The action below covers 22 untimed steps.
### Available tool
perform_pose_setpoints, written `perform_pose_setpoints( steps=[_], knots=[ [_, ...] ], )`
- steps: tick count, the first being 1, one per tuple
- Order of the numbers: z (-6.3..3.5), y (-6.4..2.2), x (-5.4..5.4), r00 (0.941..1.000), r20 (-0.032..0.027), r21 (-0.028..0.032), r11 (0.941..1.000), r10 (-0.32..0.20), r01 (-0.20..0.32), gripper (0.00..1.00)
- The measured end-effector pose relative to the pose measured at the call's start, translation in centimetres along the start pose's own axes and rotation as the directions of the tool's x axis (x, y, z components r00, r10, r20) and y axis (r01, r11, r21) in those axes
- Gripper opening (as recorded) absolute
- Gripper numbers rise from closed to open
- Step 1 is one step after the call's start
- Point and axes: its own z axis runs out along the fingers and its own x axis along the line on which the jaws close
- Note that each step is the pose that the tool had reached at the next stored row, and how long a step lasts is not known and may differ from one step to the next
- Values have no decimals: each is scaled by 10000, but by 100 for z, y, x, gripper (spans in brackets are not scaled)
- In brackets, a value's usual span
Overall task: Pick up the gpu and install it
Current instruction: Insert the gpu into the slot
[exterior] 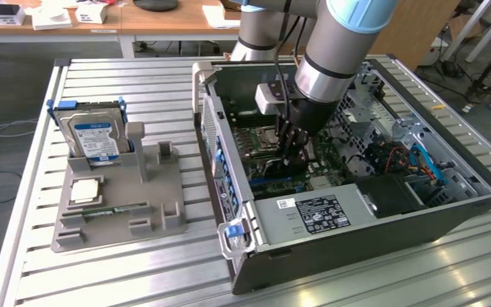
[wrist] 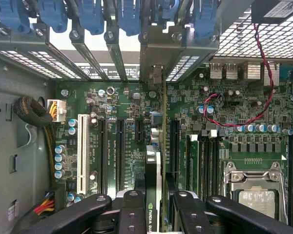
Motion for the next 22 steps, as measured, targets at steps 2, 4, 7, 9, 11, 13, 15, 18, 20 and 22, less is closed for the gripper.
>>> perform_pose_setpoints(
  steps=[2,4,7,9,11,13,15,18,20,22],
  knots=[
    [0,0,0,10000,0,0,10000,0,0,27],
    [6,-1,-2,10000,20,7,10000,-1,1,27],
    [1,0,0,10000,2,1,10000,0,0,34],
    [1,0,0,10000,1,0,10000,0,0,34],
    [0,0,0,10000,1,0,10000,0,0,34],
    [0,0,0,10000,1,0,10000,1,-1,34],
    [0,0,0,10000,1,0,10000,0,0,34],
    [0,0,0,10000,1,0,10000,0,0,34],
    [0,0,0,10000,1,1,10000,1,-1,34],
    [1,0,0,10000,2,0,10000,0,0,35]
  ],
)
